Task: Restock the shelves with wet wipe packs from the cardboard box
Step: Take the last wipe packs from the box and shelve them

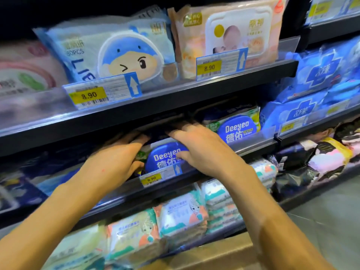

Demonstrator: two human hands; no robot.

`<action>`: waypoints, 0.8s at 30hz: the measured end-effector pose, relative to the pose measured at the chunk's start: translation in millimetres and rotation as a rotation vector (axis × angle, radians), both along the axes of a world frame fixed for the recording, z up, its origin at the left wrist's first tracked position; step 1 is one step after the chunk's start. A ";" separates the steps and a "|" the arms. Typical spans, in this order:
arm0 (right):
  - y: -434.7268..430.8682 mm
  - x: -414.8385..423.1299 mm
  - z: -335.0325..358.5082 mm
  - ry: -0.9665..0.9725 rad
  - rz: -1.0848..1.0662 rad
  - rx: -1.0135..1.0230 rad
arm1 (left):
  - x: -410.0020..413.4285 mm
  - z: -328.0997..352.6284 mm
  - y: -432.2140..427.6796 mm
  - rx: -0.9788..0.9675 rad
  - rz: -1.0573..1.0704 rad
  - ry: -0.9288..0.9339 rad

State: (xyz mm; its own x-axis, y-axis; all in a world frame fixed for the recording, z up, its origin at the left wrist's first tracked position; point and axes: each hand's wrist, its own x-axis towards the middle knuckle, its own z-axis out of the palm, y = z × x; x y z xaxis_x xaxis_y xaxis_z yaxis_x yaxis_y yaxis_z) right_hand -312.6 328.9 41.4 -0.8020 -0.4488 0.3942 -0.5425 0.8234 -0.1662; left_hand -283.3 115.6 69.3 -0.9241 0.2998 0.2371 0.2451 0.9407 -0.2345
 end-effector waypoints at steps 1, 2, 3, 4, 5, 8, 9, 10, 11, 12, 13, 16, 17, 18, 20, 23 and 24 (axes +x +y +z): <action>3.1 -3.2 -0.7 -0.007 -0.003 -0.002 | -3.2 0.3 2.1 0.005 0.018 -0.031; 5.7 -7.0 -0.6 -0.015 -0.018 -0.006 | -5.9 1.3 5.5 0.038 0.033 -0.064; 7.3 -12.1 -0.2 -0.033 -0.041 -0.008 | -11.0 3.1 8.2 0.083 0.038 -0.090; 8.0 -17.1 1.4 -0.058 -0.065 -0.013 | -16.9 3.4 8.8 0.130 0.032 -0.108; 7.8 -21.2 3.8 -0.081 -0.088 -0.026 | -20.9 4.9 9.7 0.164 0.017 -0.119; 5.6 -24.2 11.3 -0.129 -0.123 -0.053 | -20.5 6.6 7.3 0.195 0.022 -0.117; 4.9 -22.4 13.0 -0.141 -0.135 -0.047 | -17.5 5.6 6.5 0.186 0.043 -0.121; 4.5 -19.8 14.4 -0.148 -0.147 -0.037 | -12.2 5.4 6.5 0.162 0.057 -0.109; 3.0 -16.7 15.5 -0.155 -0.157 -0.019 | -5.4 4.3 6.7 0.125 0.062 -0.101; -0.4 -12.6 17.0 -0.148 -0.162 0.007 | 2.7 2.9 4.4 0.103 0.053 -0.076; -6.4 -8.4 18.4 -0.127 -0.158 0.035 | 12.8 2.5 -2.4 0.081 0.051 -0.050; -40.5 10.4 23.7 -0.032 -0.043 0.047 | 49.8 3.6 -54.6 0.069 0.098 0.097; -56.8 17.5 24.2 -0.010 0.016 0.041 | 61.8 1.4 -80.6 0.050 0.138 0.121; -75.2 24.1 23.2 0.004 0.070 0.048 | 72.8 -0.5 -106.2 0.014 0.188 0.141; -114.4 34.5 16.6 0.010 0.151 0.070 | 82.1 -8.5 -145.5 -0.006 0.329 0.088; -155.4 39.7 9.1 0.011 0.201 0.095 | 72.4 -21.4 -165.3 0.006 0.327 0.076; -159.9 38.5 9.7 0.018 0.199 0.093 | 69.7 -21.1 -163.7 0.010 0.302 0.084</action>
